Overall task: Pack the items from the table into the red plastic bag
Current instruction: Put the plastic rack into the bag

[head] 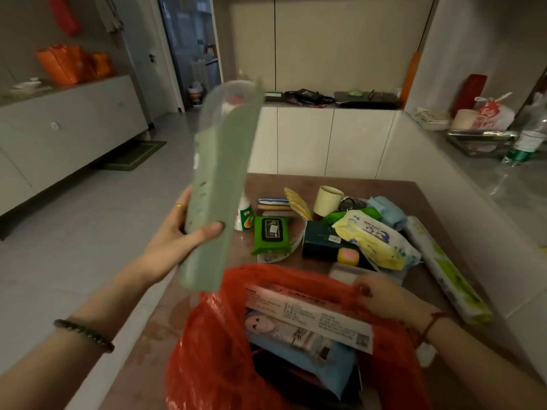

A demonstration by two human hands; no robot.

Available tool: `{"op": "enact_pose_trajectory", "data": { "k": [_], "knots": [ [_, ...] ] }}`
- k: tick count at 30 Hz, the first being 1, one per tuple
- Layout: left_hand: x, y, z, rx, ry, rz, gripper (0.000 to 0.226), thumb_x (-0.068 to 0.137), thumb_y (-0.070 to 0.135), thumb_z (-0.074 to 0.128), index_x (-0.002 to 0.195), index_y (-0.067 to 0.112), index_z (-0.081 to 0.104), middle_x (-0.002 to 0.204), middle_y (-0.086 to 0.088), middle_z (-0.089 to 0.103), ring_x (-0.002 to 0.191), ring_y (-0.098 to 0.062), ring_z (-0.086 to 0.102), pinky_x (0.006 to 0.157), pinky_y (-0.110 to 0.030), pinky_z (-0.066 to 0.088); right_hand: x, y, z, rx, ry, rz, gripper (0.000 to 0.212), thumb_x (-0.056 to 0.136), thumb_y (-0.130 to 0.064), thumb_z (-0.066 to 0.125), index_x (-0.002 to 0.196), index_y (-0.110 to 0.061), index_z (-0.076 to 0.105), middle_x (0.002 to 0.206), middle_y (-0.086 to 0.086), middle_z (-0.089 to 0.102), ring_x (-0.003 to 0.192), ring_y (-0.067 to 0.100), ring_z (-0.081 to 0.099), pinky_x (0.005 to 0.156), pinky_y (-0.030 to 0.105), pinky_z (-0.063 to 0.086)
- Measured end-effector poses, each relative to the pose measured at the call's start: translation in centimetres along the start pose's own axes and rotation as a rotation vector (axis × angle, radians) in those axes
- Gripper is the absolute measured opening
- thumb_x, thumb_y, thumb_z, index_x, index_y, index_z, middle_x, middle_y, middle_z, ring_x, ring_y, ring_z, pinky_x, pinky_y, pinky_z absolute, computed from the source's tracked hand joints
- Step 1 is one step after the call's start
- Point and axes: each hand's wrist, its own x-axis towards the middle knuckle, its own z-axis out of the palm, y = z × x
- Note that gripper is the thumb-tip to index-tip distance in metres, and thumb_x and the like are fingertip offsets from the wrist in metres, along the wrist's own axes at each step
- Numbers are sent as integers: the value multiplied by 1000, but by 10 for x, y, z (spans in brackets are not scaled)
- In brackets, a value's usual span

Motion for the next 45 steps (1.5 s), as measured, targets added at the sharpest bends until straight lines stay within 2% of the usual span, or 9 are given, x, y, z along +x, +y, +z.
{"op": "enact_pose_trajectory", "data": {
  "k": [5,9,13,22,26,31,37,41,45],
  "knots": [
    [-24,-7,73,125,-468,42,92,55,40,81,127,49,24,119,46,46,114,19,46,95,-10,43,-21,7,-8,267,224,27,39,87,-3,54,54,-24,53,58,-6,53,54,-4,52,53,12,35],
    [-28,-42,82,466,-755,18,96,68,23,79,134,48,14,132,46,29,126,21,28,102,1,23,-43,15,-18,503,288,73,14,86,10,52,85,6,65,82,23,62,82,28,61,69,40,46],
    [-25,-60,65,636,-823,-48,95,69,22,78,128,55,10,132,32,32,123,12,33,96,5,22,-46,27,-21,558,247,153,18,89,-8,54,82,-10,71,85,11,66,76,18,59,70,26,47],
    [-19,-76,82,1019,-719,101,98,59,74,59,139,48,7,150,10,30,135,-6,31,110,-16,23,-34,16,-27,550,370,102,23,93,-16,49,92,-9,70,69,-4,60,65,7,54,61,19,41],
    [-10,-77,75,966,-226,331,82,71,78,40,140,34,32,146,-3,39,133,-18,37,110,-45,34,-34,20,-20,567,441,44,24,92,-18,51,81,-11,71,72,1,63,72,16,57,74,33,46],
    [-4,-90,52,1042,-273,-261,34,78,62,53,96,32,56,95,3,65,97,-19,61,76,-27,46,-36,33,-13,574,365,38,27,93,-17,49,84,-1,69,81,17,65,76,24,59,80,43,48],
    [10,-85,50,622,-178,-308,24,85,33,60,67,18,58,50,7,65,51,0,62,50,-8,44,-24,64,-43,814,-196,171,52,66,-52,70,112,-29,60,117,1,59,105,17,59,80,30,51],
    [26,-84,51,462,-188,-376,16,88,28,57,75,18,61,51,16,68,51,1,66,49,-8,47,25,83,-57,796,277,315,65,74,-28,74,131,-18,44,134,8,48,111,22,53,84,29,47],
    [41,-89,54,356,-170,-465,24,86,33,58,92,11,67,74,-2,76,67,-14,73,64,-21,57,82,108,-50,251,286,277,104,63,-49,78,144,-16,21,144,8,36,126,26,42,94,36,42]
  ]
}}
